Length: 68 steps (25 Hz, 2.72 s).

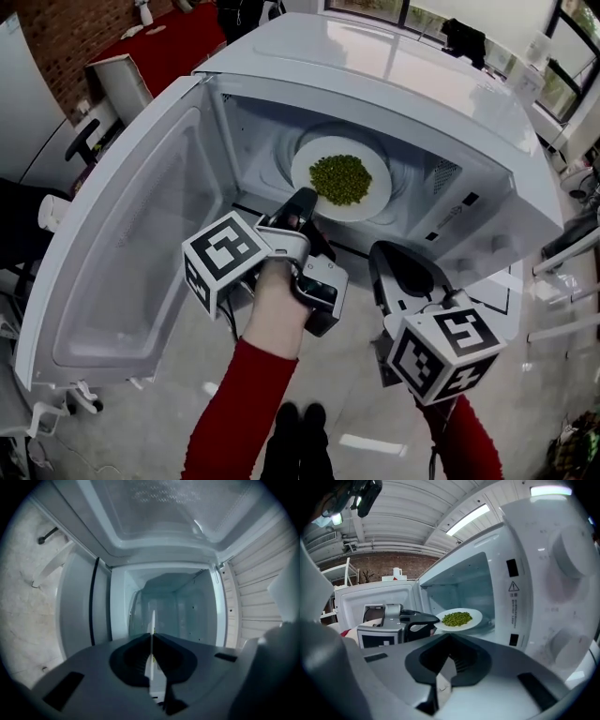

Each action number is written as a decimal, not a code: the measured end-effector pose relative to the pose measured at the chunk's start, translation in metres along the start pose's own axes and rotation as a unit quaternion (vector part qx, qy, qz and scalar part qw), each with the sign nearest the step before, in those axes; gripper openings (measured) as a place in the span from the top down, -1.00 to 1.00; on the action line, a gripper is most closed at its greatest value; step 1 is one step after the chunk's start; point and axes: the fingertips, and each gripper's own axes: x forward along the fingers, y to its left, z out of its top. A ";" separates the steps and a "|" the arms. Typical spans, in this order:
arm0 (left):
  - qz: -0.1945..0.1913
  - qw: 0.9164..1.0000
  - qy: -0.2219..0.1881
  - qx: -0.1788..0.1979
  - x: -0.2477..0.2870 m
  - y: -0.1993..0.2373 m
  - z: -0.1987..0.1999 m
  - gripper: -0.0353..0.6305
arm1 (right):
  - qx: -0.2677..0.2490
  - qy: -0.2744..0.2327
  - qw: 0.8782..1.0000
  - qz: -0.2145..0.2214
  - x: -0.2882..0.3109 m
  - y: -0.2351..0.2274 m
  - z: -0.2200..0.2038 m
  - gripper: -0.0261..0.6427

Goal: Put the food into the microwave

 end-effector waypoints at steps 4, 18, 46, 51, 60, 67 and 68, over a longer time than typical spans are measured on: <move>0.009 1.000 0.004 -0.002 0.017 0.002 0.003 0.82 | 0.000 -0.003 1.000 0.007 0.005 0.007 0.005 0.88; 0.042 0.999 0.000 0.022 0.052 -0.008 0.015 0.82 | -0.012 -0.011 1.000 0.000 0.014 0.007 0.025 0.88; 0.177 0.957 0.027 0.230 0.060 0.002 0.025 0.76 | -0.023 0.001 1.000 -0.012 0.011 0.001 0.029 0.88; 0.196 0.942 0.042 0.268 0.061 0.002 0.025 0.76 | -0.026 0.002 1.000 -0.011 0.010 0.000 0.028 0.88; 0.233 0.903 0.065 0.356 0.060 0.007 0.026 0.67 | -0.028 0.003 1.000 -0.008 0.009 0.000 0.029 0.88; 0.237 0.884 0.052 0.400 0.060 0.008 0.026 0.64 | -0.030 0.002 1.000 -0.005 0.009 0.001 0.030 0.88; 0.240 0.879 0.053 0.408 0.059 0.009 0.027 0.63 | -0.031 0.003 1.000 -0.005 0.009 0.002 0.029 0.88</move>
